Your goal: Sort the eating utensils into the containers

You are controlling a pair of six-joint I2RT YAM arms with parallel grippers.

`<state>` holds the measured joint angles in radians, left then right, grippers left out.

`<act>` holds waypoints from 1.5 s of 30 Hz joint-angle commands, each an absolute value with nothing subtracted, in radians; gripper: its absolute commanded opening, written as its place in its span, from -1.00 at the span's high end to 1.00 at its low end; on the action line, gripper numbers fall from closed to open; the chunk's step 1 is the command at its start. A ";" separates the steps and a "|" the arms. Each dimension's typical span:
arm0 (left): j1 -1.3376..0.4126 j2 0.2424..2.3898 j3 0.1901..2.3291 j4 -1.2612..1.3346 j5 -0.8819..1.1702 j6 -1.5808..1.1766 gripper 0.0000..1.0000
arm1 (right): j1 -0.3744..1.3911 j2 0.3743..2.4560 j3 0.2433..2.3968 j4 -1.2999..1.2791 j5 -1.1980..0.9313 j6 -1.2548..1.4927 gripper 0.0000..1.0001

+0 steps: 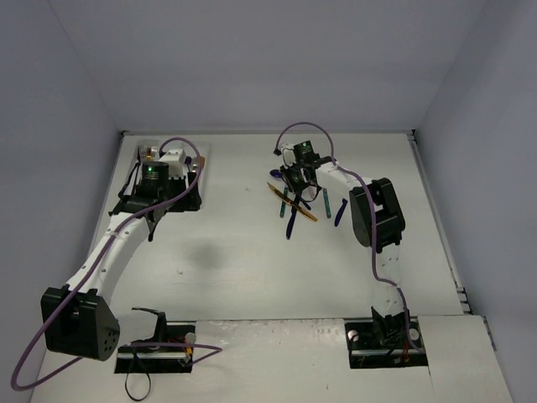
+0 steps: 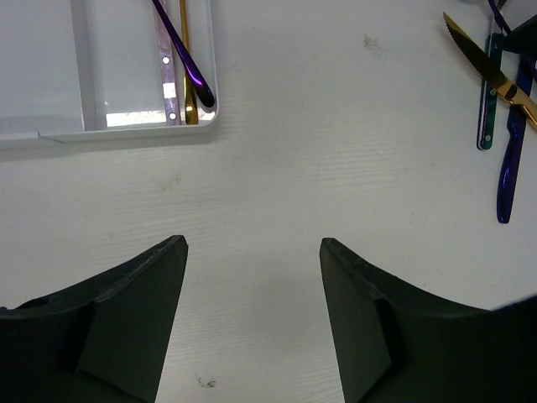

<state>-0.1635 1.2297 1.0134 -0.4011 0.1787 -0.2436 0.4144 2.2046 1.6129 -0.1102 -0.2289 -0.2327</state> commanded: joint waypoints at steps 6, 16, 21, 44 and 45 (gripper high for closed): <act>-0.166 1.207 1.066 -0.341 0.210 -0.263 -0.23 | 0.453 1.995 1.681 -0.112 -0.121 -0.146 1.00; -0.340 1.131 0.995 -0.145 0.331 -0.536 -0.23 | 0.572 1.779 1.594 -0.109 0.117 0.195 1.00; -0.470 1.138 0.928 0.087 0.322 -0.664 -0.23 | 0.638 1.686 1.525 -0.107 0.161 0.436 1.00; -0.699 1.329 0.992 0.203 0.218 -0.699 0.14 | 0.786 1.483 1.345 -0.063 0.318 0.699 1.00; -0.698 1.331 0.990 0.211 0.217 -0.701 0.26 | 0.789 1.482 1.339 -0.060 0.318 0.703 1.00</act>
